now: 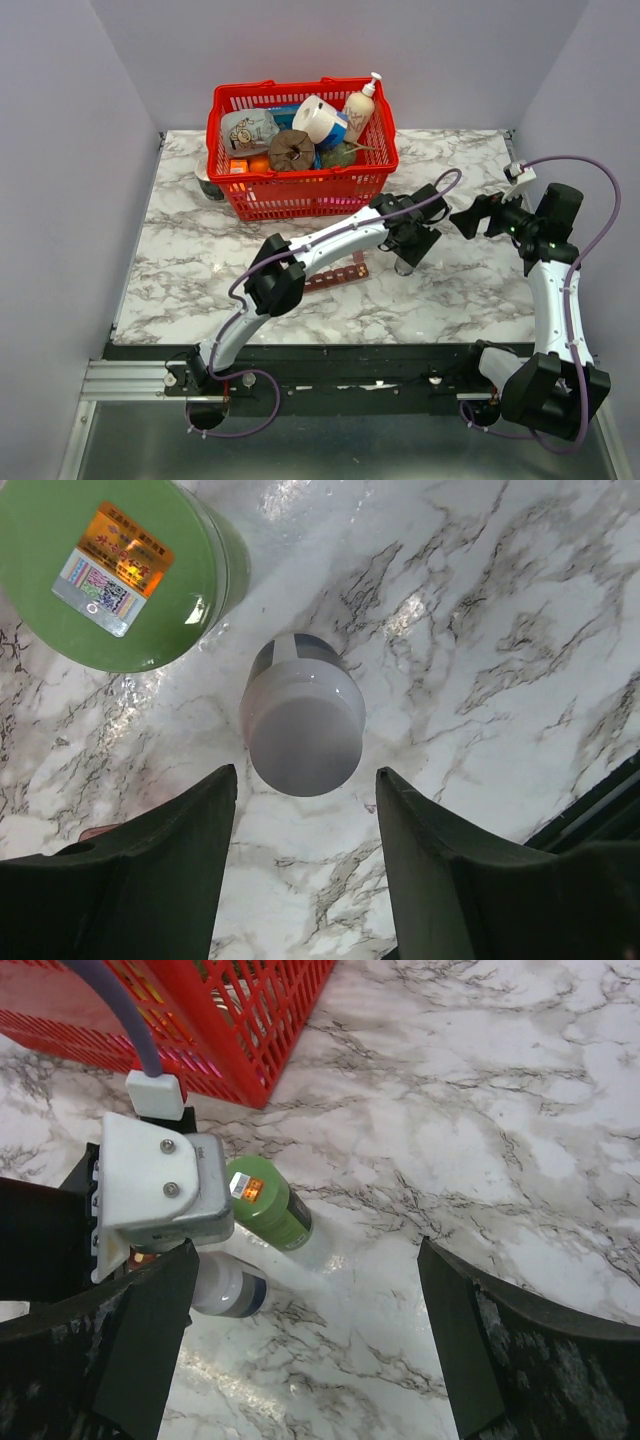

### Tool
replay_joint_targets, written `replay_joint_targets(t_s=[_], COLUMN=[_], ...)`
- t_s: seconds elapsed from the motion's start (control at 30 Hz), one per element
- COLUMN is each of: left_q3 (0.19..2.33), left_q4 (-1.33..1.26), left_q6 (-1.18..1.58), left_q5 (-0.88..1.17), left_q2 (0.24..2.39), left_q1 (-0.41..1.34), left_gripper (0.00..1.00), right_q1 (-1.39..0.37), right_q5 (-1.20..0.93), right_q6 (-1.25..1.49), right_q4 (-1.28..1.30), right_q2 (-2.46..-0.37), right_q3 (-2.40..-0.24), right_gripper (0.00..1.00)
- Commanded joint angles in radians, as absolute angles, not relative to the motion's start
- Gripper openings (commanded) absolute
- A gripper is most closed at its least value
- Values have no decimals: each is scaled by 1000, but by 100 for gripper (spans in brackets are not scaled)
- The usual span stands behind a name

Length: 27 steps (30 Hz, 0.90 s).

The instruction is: Sort the pills into containers

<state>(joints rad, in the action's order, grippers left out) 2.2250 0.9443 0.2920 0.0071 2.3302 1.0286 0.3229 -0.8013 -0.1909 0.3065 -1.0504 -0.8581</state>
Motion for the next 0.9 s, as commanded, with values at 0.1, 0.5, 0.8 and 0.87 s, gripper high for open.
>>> replay_joint_targets(t_s=[0.1,0.5,0.8,0.87], left_q3=[2168,1259,797,763], left_q4=[868,275,97,101], left_q6=[299,78,-173,-215], left_q5=[46,8,133,176], left_q2=[2185,1478,1097,1078], left_q1=[1011,920,824,822], left_gripper=[66,81,99,99], right_q1=[327,325,213,155], right_q5=[-836,-1176,-1144,-1112], right_q6=[-201,-423,-872,-900], right_q4=[279,366,748,772], right_q2=[-1031,-1023,-1077,-1084], right_q3=[-838,-815,-942,-956], right_gripper=[100,93,94,94])
